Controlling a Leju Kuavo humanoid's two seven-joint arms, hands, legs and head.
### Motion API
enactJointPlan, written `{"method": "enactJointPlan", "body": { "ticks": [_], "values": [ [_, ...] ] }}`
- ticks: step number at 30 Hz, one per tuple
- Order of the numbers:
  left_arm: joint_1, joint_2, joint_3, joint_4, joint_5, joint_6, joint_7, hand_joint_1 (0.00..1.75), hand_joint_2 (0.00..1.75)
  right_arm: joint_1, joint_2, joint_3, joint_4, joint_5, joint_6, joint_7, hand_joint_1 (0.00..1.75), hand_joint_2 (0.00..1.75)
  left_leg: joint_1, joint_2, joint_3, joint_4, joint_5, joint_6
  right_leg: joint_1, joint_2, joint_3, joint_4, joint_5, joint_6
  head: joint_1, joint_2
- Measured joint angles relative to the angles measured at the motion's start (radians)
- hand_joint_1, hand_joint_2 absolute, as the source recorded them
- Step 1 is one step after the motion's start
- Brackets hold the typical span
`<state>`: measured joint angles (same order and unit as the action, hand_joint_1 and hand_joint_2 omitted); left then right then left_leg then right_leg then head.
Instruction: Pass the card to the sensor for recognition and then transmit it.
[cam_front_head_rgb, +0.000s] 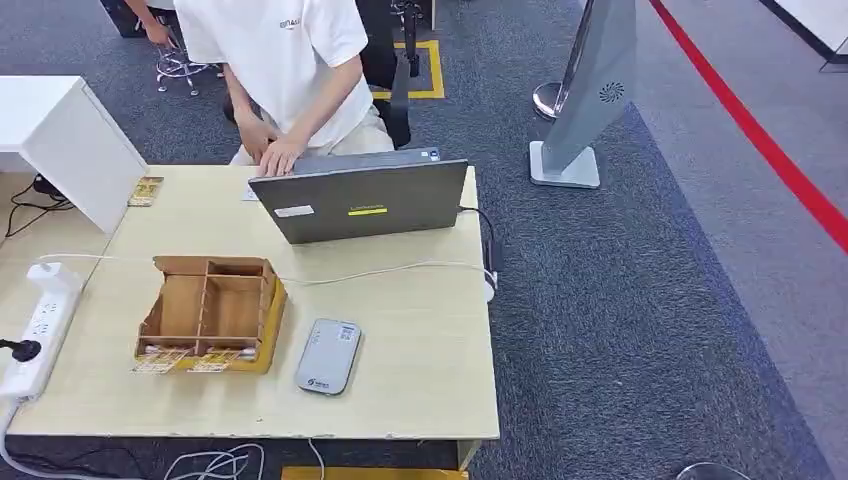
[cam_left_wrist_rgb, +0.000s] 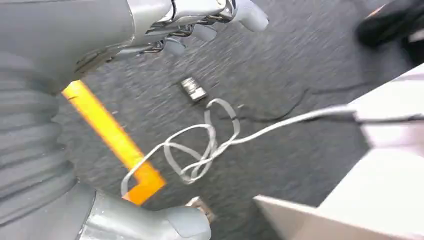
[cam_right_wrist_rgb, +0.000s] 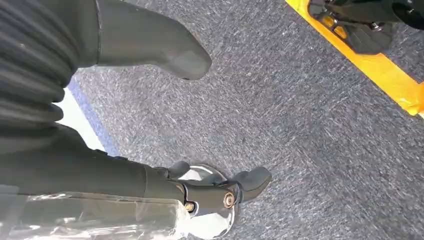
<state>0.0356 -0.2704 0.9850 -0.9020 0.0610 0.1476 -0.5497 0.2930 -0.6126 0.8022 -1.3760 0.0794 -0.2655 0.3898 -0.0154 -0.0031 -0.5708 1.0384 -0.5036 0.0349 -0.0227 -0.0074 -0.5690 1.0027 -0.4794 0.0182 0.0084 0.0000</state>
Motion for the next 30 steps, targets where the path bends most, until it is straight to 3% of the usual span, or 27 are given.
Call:
{"method": "enactJointPlan", "body": {
  "ticks": [6, 12, 24, 30],
  "values": [
    [0.06, -0.017, -0.06, -0.183, 0.077, 0.035, -0.035, 0.0, 1.75, -0.009, -0.025, 0.057, -0.024, -0.018, -0.038, 0.018, 0.0, 1.75, 0.0, 0.0, 0.0, 0.0, 0.0, 0.0, 0.0, 0.0, 0.0, 0.0, 0.0, 0.0, 0.0, 0.0],
    [0.098, -0.025, -0.132, -0.364, 0.07, 0.092, -0.056, 0.0, 1.75, -0.027, -0.045, 0.102, -0.035, -0.035, -0.061, 0.025, 0.0, 1.75, 0.0, 0.0, 0.001, 0.0, 0.0, 0.0, 0.0, 0.0, 0.0, 0.0, 0.0, 0.0, 0.0, 0.0],
    [0.157, -0.026, -0.321, -0.735, -0.068, 0.256, -0.092, 0.0, 1.75, -0.069, -0.089, 0.193, -0.052, -0.07, -0.093, 0.033, 0.0, 1.75, 0.0, 0.0, 0.001, 0.0, 0.0, 0.0, 0.0, 0.0, 0.0, 0.0, 0.0, 0.0, -0.001, 0.0],
    [0.132, -0.022, -0.403, -0.858, -0.221, 0.319, -0.105, 0.0, 1.75, -0.096, -0.106, 0.224, -0.05, -0.089, -0.095, 0.021, 0.0, 1.75, 0.0, 0.001, 0.001, 0.001, 0.0, 0.0, 0.0, 0.0, 0.0, 0.0, 0.0, 0.0, -0.001, 0.0]
  ]
}}
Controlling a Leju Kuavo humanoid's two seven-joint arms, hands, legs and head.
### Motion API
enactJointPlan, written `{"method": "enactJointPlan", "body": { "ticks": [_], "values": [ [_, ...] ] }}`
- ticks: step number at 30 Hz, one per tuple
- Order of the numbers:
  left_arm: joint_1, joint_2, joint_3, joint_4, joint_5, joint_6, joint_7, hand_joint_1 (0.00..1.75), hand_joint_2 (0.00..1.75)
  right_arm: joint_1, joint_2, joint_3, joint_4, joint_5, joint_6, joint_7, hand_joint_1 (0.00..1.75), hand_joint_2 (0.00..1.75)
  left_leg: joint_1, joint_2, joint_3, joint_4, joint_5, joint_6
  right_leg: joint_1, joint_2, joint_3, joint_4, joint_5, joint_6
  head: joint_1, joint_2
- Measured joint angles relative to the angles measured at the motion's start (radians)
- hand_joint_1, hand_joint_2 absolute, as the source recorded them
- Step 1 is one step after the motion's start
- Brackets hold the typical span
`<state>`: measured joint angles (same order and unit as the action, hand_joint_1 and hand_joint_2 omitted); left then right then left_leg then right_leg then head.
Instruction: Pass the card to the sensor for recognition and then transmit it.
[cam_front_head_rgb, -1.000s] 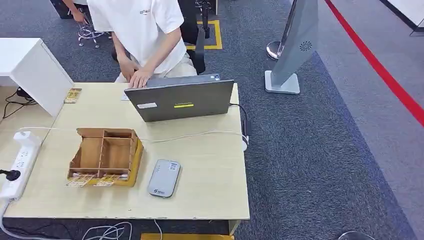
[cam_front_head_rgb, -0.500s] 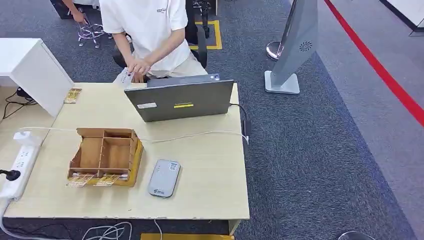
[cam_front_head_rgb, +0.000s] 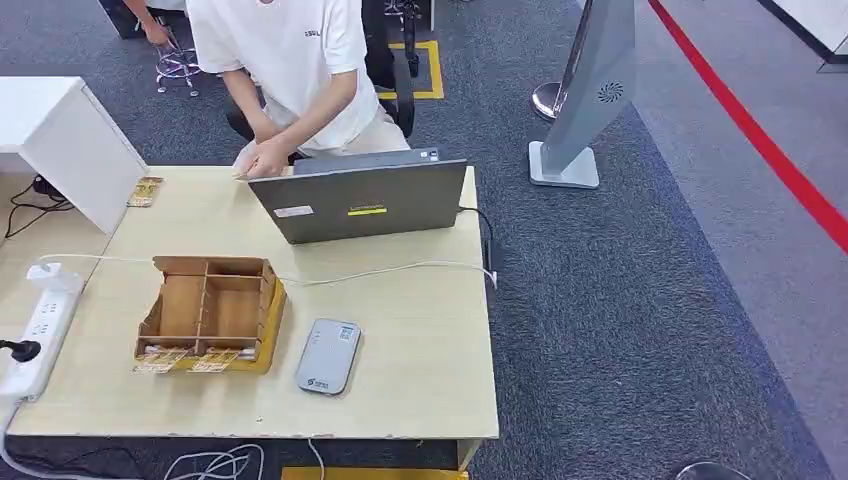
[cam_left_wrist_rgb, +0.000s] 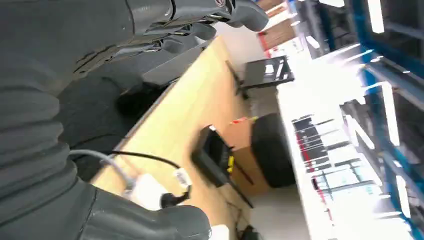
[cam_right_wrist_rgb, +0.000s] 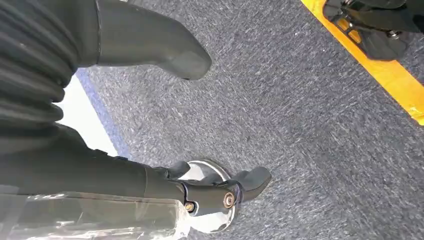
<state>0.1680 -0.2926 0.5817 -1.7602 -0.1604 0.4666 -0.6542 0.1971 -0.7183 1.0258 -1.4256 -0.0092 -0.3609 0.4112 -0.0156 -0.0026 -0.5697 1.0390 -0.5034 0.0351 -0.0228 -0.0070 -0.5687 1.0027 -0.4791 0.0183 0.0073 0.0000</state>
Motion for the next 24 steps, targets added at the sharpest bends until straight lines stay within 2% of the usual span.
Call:
{"method": "enactJointPlan", "body": {
  "ticks": [10, 24],
  "values": [
    [-0.149, 0.045, -0.061, -0.011, -0.312, 0.066, 0.004, 0.0, 1.75, -0.05, -0.002, 0.011, 0.045, 0.001, 0.068, -0.04, 0.0, 1.75, 0.0, 0.0, 0.0, 0.0, 0.001, 0.0, 0.0, 0.0, 0.0, 0.0, 0.001, 0.0, 0.0, 0.0],
    [-0.355, 0.173, -0.212, 0.184, -0.612, 0.109, 0.177, 0.0, 1.75, -0.092, 0.01, -0.039, 0.129, 0.057, 0.183, -0.099, 0.0, 1.75, 0.0, 0.0, 0.0, 0.001, 0.001, 0.0, 0.0, 0.001, 0.0, 0.0, 0.001, 0.0, 0.0, 0.0]
  ]
}}
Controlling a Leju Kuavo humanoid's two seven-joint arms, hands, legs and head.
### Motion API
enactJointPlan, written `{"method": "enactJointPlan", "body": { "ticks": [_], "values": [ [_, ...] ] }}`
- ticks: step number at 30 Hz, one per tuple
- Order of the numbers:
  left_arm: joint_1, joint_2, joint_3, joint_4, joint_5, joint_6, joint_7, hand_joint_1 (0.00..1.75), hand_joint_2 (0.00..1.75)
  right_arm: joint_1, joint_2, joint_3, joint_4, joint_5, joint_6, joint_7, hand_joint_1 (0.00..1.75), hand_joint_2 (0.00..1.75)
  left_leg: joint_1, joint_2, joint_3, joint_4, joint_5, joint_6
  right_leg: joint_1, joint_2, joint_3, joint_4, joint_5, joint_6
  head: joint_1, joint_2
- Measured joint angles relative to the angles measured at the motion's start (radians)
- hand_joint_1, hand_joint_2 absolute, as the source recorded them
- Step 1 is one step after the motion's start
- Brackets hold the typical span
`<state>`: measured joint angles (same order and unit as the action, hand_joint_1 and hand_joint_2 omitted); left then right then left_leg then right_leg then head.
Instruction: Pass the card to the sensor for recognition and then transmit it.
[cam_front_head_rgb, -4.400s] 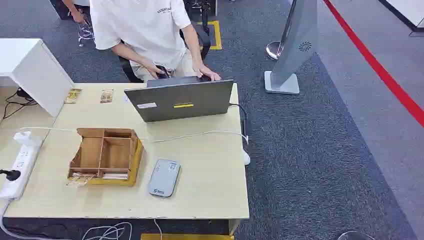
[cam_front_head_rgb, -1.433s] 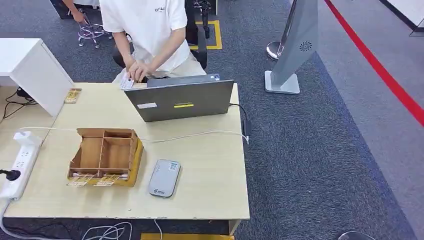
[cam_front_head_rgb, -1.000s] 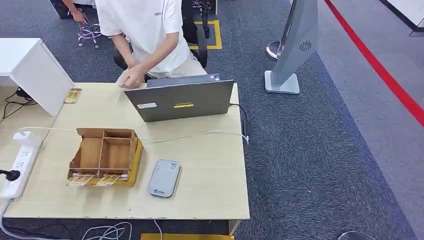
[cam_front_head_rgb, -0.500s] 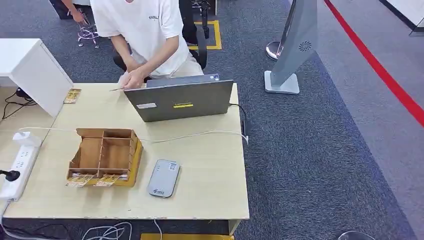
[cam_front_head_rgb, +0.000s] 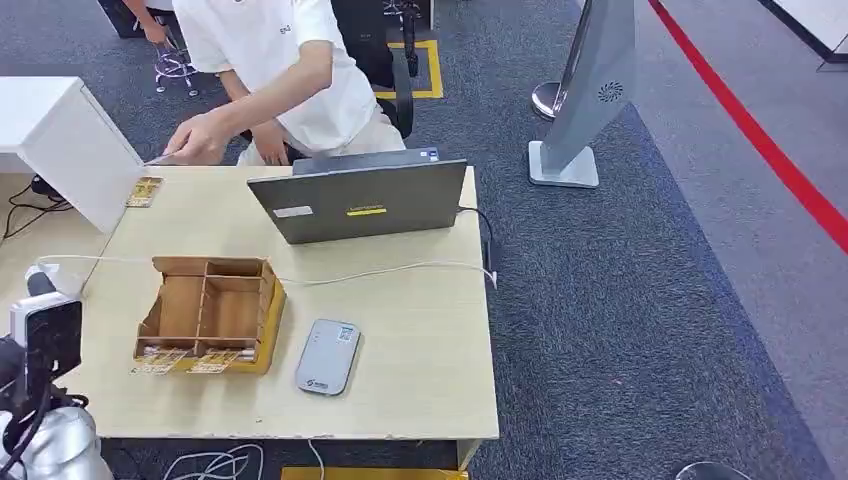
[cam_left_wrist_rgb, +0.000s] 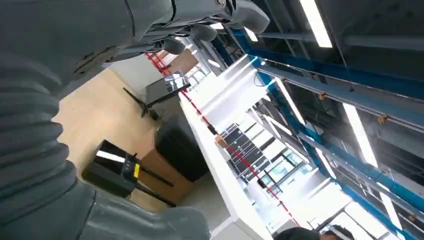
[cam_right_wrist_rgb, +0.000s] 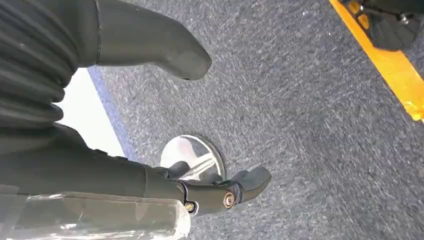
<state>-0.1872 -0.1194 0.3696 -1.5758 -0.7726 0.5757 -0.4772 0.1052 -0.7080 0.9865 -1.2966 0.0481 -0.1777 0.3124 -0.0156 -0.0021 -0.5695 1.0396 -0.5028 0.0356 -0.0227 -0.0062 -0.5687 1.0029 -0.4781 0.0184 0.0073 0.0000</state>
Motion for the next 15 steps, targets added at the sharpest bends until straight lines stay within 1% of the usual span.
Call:
{"method": "enactJointPlan", "body": {
  "ticks": [3, 14, 15],
  "values": [
    [-0.041, 0.025, -0.027, 0.041, -0.066, 0.01, 0.04, 0.0, 1.75, -0.004, 0.001, -0.015, 0.012, 0.017, 0.026, -0.013, 0.0, 1.75, 0.0, 0.0, 0.0, 0.0, 0.0, 0.0, 0.0, 0.0, 0.0, 0.0, 0.0, 0.0, 0.0, 0.0],
    [-0.204, 0.135, -0.146, 0.243, -0.291, 0.04, 0.18, 0.0, 1.75, -0.041, 0.029, -0.077, 0.086, 0.073, 0.124, -0.055, 0.0, 1.75, 0.0, 0.0, 0.0, 0.0, 0.0, 0.0, 0.0, 0.0, 0.0, 0.0, 0.0, 0.0, 0.0, 0.0],
    [-0.218, 0.144, -0.156, 0.264, -0.312, 0.042, 0.193, 1.75, 1.75, -0.045, 0.032, -0.082, 0.094, 0.08, 0.132, -0.06, 0.0, 1.75, 0.0, 0.0, 0.0, 0.0, 0.0, 0.0, 0.0, 0.001, 0.0, 0.0, 0.0, 0.0, 0.0, 0.0]
  ]
}}
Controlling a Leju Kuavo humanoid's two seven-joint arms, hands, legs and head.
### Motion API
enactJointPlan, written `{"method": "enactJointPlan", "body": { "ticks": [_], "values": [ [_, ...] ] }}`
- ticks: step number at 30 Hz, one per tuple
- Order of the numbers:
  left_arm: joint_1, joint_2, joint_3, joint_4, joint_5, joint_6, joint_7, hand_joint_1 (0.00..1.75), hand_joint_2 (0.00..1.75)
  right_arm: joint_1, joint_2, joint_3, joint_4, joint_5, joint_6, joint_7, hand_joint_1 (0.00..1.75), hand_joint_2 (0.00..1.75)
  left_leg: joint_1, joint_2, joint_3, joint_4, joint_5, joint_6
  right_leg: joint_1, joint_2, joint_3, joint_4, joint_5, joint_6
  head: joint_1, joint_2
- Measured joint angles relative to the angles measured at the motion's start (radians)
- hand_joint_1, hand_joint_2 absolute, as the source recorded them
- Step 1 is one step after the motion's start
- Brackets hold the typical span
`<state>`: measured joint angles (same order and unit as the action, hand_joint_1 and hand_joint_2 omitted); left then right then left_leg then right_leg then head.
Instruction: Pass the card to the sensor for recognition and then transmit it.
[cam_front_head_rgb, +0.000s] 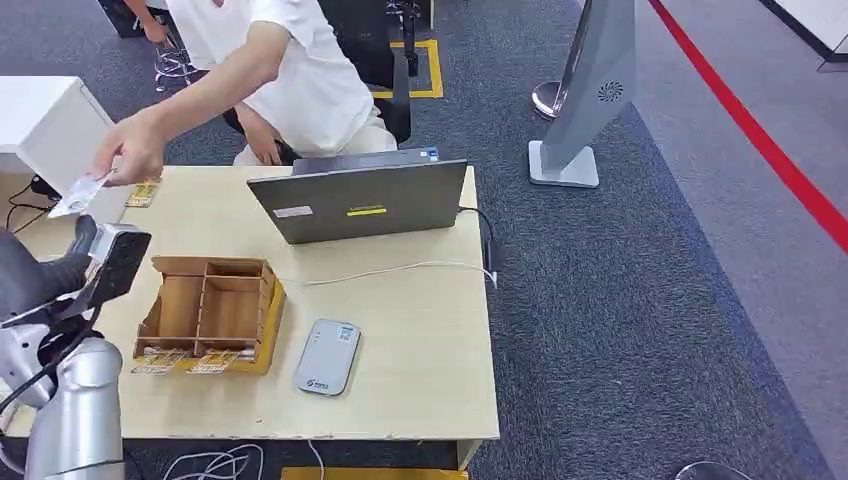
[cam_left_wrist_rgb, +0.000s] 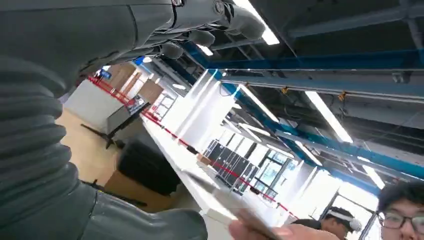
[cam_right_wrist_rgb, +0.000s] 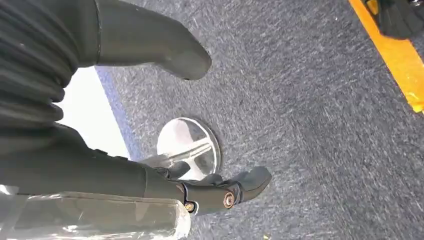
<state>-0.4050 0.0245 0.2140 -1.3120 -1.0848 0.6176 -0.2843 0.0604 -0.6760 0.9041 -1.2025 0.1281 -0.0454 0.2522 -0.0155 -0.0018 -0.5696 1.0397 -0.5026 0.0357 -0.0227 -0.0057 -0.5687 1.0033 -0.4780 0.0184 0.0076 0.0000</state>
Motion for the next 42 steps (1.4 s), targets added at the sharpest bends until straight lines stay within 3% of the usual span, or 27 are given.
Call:
{"method": "enactJointPlan", "body": {
  "ticks": [22, 28, 35, 39, 42],
  "values": [
    [-0.298, 0.169, -0.233, 0.408, -0.374, 0.056, 0.248, 1.75, 1.75, -0.091, 0.11, -0.162, 0.185, 0.19, 0.22, -0.101, 0.0, 1.75, 0.0, 0.0, 0.0, 0.0, 0.001, 0.001, 0.0, 0.0, 0.0, 0.001, 0.001, -0.001, 0.0, 0.0],
    [-0.357, 0.186, -0.262, 0.503, -0.451, 0.068, 0.274, 1.75, 1.75, -0.109, 0.14, -0.201, 0.226, 0.258, 0.28, -0.132, 0.0, 1.75, 0.0, 0.0, 0.0, 0.0, 0.002, 0.001, 0.0, 0.0, 0.0, 0.001, 0.001, -0.001, 0.0, 0.0],
    [-0.334, 0.167, -0.262, 0.461, -0.442, 0.071, 0.211, 1.75, 1.75, -0.105, 0.162, -0.228, 0.238, 0.285, 0.28, -0.132, 0.0, 1.75, 0.0, 0.0, 0.0, 0.0, 0.001, 0.001, 0.0, 0.0, 0.0, 0.001, 0.001, -0.001, 0.0, 0.0],
    [-0.235, 0.124, -0.262, 0.305, -0.388, 0.077, 0.127, 1.75, 1.75, -0.074, 0.168, -0.24, 0.225, 0.286, 0.258, -0.104, 0.0, 1.75, -0.001, -0.001, -0.001, 0.0, 0.001, 0.001, 0.0, 0.0, 0.0, 0.0, 0.0, -0.001, 0.0, 0.0],
    [-0.096, 0.076, -0.269, 0.125, -0.394, 0.08, 0.105, 1.75, 1.75, -0.03, 0.168, -0.253, 0.187, 0.277, 0.228, -0.054, 0.0, 1.75, -0.001, 0.0, -0.001, 0.0, -0.001, 0.001, -0.001, 0.001, 0.0, 0.0, 0.0, 0.0, -0.001, 0.0]
  ]
}}
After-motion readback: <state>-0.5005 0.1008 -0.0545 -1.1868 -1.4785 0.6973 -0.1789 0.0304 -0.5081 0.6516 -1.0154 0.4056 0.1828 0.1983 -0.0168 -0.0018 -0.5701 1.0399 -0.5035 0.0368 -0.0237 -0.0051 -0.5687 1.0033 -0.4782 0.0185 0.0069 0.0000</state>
